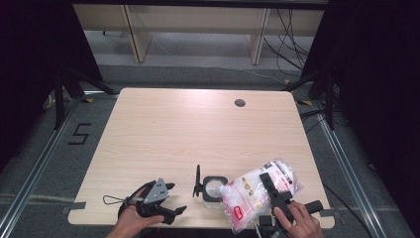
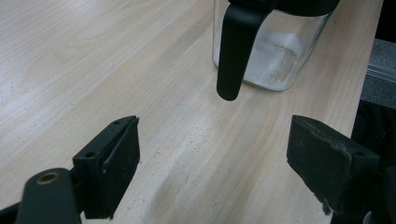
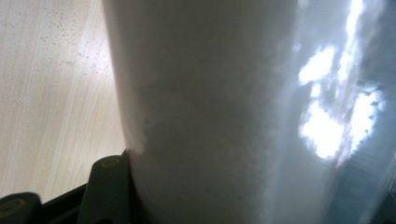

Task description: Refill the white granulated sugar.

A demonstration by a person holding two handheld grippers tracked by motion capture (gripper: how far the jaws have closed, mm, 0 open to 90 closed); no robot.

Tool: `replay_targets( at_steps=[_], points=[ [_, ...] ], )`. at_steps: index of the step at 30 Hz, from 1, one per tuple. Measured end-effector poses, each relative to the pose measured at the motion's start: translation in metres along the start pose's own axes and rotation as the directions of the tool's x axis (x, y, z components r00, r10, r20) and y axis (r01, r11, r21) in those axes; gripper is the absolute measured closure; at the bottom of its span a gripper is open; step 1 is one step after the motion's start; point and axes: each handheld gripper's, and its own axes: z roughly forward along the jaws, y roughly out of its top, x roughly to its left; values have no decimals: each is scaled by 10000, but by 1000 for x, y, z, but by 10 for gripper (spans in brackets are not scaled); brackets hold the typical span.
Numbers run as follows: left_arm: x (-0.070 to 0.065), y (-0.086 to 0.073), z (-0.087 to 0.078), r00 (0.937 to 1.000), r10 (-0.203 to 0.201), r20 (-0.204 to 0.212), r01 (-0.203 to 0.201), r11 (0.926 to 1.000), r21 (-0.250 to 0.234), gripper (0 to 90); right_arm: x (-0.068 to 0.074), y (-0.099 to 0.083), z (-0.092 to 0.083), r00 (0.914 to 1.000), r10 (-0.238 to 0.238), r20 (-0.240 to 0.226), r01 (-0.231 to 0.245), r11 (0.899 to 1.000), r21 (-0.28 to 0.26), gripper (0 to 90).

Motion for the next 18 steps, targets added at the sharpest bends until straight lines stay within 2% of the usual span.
replay_targets(
  at_steps=[1, 6, 7, 9, 10, 16, 17, 18],
  points=[
    [1, 1, -1, 9999, 100, 58, -101, 9998, 158, 169, -1, 0, 0, 9997, -233, 20, 233, 9997, -26, 426],
    [1, 1, -1, 9998, 208, 65, -209, 9997, 121, 169, 1, -1, 1, 9997, -215, 120, 218, 9994, -265, 426],
    [0, 1, 0, 9999, 113, -2, -113, 9999, 94, 169, 0, -1, 2, 9995, -196, 257, 205, 9992, -345, 426],
    [1, 1, -1, 9998, 188, -100, -187, 9997, 182, 170, 1, -1, 2, 9998, -119, 139, 123, 9995, -281, 426],
    [0, 0, 0, 10000, 8, -57, -8, 10000, -37, 170, 0, -1, 2, 9997, -164, 163, 169, 9994, -285, 427],
    [-1, 0, -1, 10000, -75, 12, 76, 9999, -128, 170, 0, -1, 1, 9996, -204, 217, 210, 9994, -283, 427],
    [0, 0, -1, 10000, -63, 61, 64, 10000, -66, 170, 1, 0, 0, 9998, -29, 182, 32, 9998, -210, 427],
    [-1, 0, 0, 10000, -51, -47, 51, 9999, -131, 170, 0, 0, 0, 9999, -139, 71, 140, 9998, -144, 427]
  ],
)
